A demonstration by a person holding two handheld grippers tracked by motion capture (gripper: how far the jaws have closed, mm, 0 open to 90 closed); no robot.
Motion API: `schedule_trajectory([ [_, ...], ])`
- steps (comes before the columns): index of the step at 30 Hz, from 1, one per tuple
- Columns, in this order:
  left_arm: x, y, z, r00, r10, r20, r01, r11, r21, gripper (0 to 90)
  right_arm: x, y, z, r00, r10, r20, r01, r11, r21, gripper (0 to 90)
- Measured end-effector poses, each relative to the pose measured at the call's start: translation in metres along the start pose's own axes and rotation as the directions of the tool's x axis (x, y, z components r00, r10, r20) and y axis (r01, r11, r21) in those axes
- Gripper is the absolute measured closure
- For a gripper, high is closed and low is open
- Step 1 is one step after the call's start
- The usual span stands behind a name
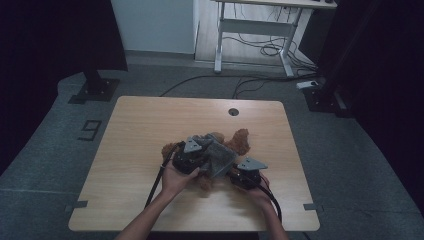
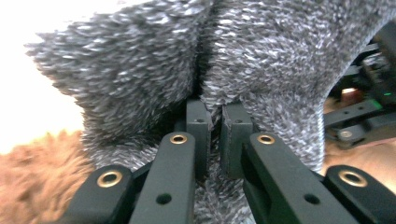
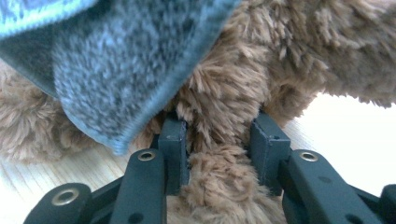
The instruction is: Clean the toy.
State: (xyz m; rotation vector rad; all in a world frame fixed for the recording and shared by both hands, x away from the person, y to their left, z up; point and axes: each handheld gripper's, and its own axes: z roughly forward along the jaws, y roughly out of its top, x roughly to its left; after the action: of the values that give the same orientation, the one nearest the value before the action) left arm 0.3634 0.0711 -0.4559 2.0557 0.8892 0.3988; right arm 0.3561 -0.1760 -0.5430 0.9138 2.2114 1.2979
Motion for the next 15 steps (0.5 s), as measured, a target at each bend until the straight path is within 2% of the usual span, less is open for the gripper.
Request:
schedule_trajectory([
  [4,0.017,-0.005,-0.015,0.9989,-0.045,-0.015,0.045,0.9989,-0.012,83.9,0.000,0.000,0.000,1.0000,0.002,-0.004,-0.002,1.000,-0.003,62.2],
  [7,0.030,-0.010,-0.030,0.9967,-0.077,-0.025,0.076,0.9963,-0.040,83.9,0.000,0.000,0.000,1.0000,-0.003,-0.004,0.003,1.000,-0.002,62.3],
  [11,0.052,-0.019,-0.053,0.9915,-0.119,-0.053,0.115,0.9910,-0.069,83.9,0.000,0.000,0.000,1.0000,-0.003,-0.005,0.003,1.000,-0.001,62.3],
  [15,0.071,-0.033,-0.065,0.9837,-0.162,-0.079,0.156,0.9851,-0.073,83.9,0.000,0.000,0.000,1.0000,-0.005,-0.005,0.005,1.000,0.000,62.3],
])
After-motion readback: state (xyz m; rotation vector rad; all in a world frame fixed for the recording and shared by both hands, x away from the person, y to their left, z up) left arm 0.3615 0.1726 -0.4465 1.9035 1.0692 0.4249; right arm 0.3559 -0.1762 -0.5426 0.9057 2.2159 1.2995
